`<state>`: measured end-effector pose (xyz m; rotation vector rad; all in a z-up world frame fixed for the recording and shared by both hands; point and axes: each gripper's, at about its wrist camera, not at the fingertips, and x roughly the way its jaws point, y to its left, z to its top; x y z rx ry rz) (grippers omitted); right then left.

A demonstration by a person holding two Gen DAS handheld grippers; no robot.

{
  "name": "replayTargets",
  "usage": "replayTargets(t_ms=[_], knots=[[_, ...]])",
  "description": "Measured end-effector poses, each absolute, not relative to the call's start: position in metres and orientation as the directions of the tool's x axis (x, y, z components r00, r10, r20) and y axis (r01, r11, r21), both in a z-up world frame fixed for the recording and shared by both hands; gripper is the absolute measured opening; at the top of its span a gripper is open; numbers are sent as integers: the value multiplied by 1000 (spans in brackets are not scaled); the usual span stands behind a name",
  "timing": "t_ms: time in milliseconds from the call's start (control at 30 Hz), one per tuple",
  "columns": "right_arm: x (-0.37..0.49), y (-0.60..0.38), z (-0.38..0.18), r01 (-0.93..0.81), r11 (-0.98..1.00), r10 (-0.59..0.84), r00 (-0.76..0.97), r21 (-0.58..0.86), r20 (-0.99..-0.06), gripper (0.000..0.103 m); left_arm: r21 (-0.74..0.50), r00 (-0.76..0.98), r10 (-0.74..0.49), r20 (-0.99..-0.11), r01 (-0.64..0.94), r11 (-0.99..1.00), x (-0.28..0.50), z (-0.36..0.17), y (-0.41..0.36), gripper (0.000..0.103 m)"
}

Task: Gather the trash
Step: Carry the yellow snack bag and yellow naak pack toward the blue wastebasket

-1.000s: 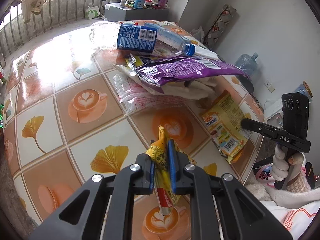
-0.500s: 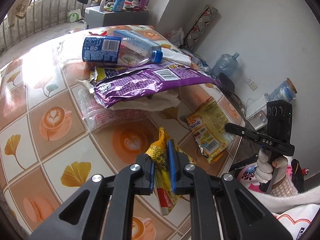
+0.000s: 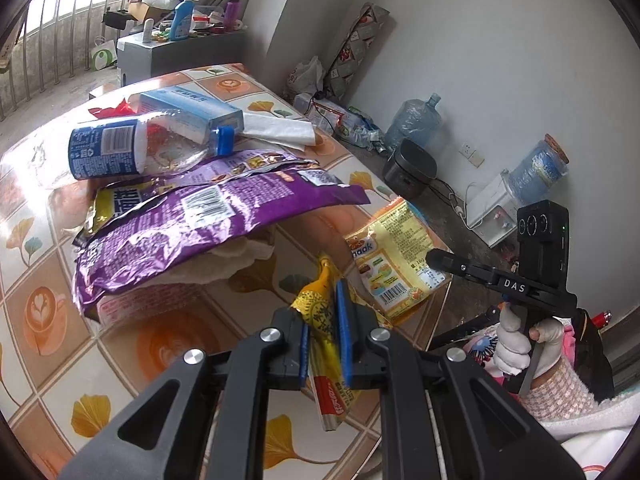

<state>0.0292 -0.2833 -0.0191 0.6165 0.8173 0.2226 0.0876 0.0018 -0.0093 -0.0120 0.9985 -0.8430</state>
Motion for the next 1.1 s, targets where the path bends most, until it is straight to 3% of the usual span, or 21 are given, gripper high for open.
replayTargets(t_ms=[633, 1100], knots=[[15, -352, -25, 187, 754, 299, 757, 630, -582, 6, -356, 142, -682, -718, 766, 535, 91, 5, -123, 11], [1, -402, -36, 344, 701, 161, 777, 625, -608, 6, -335, 93, -697, -711, 827, 452, 103, 14, -210, 11]])
